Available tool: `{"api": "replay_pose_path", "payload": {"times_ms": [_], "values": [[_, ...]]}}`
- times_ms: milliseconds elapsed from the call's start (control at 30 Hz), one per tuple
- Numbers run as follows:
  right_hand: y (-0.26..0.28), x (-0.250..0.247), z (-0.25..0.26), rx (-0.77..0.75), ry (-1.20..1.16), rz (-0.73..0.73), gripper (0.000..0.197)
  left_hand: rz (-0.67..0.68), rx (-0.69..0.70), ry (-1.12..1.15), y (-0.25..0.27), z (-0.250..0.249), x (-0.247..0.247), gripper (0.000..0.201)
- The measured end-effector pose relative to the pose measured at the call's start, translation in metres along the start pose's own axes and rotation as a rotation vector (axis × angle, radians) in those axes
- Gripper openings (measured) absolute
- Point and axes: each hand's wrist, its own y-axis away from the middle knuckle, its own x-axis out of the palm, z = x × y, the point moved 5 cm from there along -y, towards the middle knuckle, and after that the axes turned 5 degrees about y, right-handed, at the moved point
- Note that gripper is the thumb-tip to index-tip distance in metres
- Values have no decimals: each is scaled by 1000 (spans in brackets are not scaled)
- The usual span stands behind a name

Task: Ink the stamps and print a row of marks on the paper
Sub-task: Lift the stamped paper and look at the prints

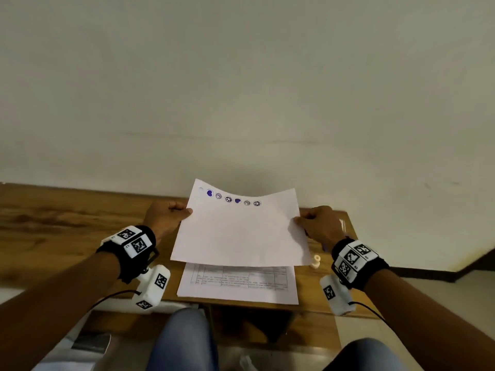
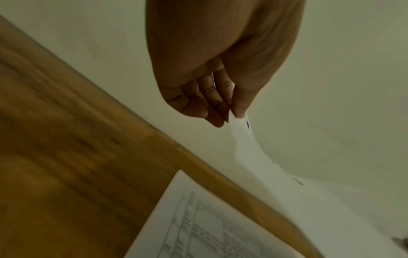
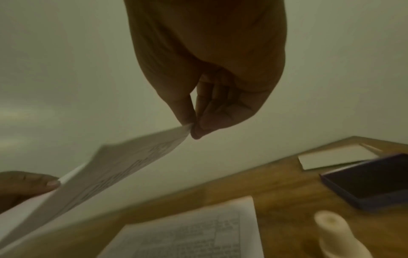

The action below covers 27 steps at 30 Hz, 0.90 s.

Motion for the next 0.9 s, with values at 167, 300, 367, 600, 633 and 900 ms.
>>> {"api": "replay_pose_path", "payload": {"times_ms": [167, 300, 367, 600, 633, 900], "values": [[3, 30, -20, 21, 216, 84, 31, 44, -125, -120, -5, 55, 11, 12], [0, 47, -38, 71, 267, 82, 28, 77, -165, -235, -6, 83, 22, 19], [0, 52, -44, 92, 302, 86, 27, 122, -167, -330, -6, 95, 26, 23], [1, 65, -53, 113, 396, 114, 29, 165, -115, -416, -10, 112, 34, 22], [-1, 67, -54, 113, 395, 113, 28, 169, -110, -425, -11, 113, 34, 20], [-2, 76, -65, 118, 471, 92, 21, 186, -98, -480, -16, 116, 38, 18]]}}
